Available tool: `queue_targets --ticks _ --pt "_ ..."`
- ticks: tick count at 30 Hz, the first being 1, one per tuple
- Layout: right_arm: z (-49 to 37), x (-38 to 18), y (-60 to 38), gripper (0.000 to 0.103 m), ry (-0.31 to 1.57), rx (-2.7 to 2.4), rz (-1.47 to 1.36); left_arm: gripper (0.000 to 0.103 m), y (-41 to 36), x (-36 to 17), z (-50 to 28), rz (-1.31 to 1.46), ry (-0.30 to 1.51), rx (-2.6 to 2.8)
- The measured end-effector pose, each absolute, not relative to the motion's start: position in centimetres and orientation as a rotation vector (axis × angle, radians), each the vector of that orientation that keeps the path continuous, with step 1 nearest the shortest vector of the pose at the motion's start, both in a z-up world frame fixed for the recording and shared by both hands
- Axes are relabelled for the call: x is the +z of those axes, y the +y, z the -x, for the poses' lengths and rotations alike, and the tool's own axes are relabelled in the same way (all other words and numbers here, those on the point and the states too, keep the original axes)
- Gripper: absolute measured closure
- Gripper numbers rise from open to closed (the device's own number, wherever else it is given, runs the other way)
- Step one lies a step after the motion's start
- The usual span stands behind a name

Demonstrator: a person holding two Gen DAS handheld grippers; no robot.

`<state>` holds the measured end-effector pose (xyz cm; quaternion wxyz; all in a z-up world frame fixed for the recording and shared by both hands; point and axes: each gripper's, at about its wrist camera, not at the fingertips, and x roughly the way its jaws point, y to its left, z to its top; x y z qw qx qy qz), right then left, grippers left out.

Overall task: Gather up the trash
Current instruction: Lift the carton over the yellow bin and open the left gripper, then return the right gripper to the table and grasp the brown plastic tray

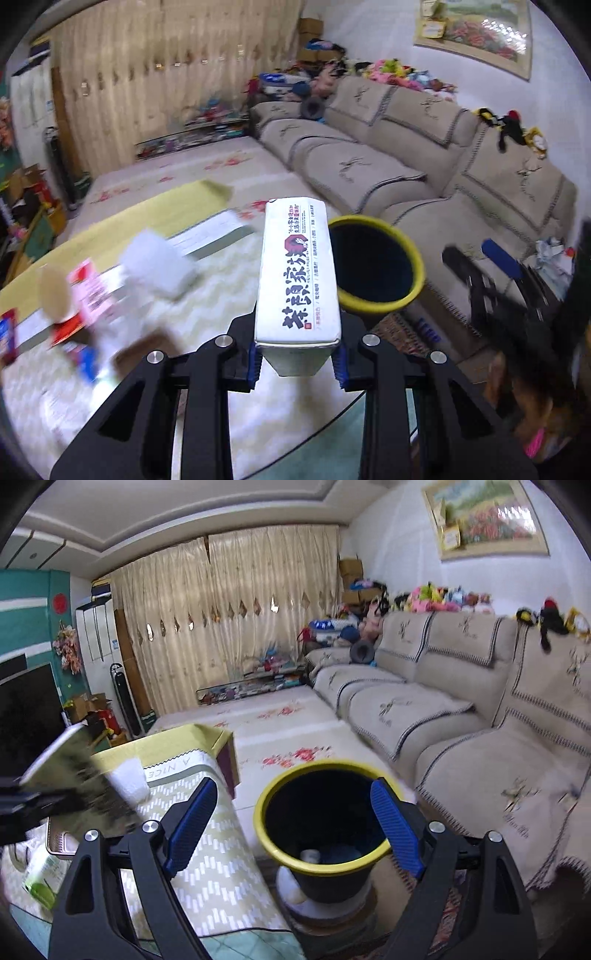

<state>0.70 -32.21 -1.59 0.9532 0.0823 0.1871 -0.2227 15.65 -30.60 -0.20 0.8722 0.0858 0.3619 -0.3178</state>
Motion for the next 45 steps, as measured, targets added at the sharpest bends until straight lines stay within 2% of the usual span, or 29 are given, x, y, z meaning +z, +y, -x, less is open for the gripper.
queue_targets --ticks 7,19,30,31,33,38,45 --pt "2.0 0.8 -32.9 0.019 0.318 -0.502 -0.137 0.073 -38.9 -2.4 -19.6 -0.159 0.787 -0.761" --pt "2.4 0.6 -34.1 0.018 0.308 -0.509 -0.179 0.073 -50.9 -8.8 -24.2 -0.196 0.86 -0.801" --pt "1.2 -0.3 -34.5 0.018 0.346 -0.492 -0.183 0.072 -56.3 -13.3 -26.6 -0.218 0.929 -0.774" --pt "1.2 -0.2 -34.5 0.018 0.347 -0.494 -0.182 0.068 -56.4 -13.5 -26.8 -0.21 0.936 -0.765" --pt "1.3 -0.2 -34.3 0.018 0.343 -0.494 -0.178 0.04 -55.8 -13.5 -26.6 -0.204 0.937 -0.746" --pt "2.1 0.3 -33.5 0.017 0.322 -0.468 -0.176 0.03 -52.8 -11.4 -25.2 -0.167 0.911 -0.683" --pt "3.2 1.1 -32.0 0.014 0.286 -0.437 -0.165 0.015 -41.4 -6.0 -20.6 -0.068 0.785 -0.527"
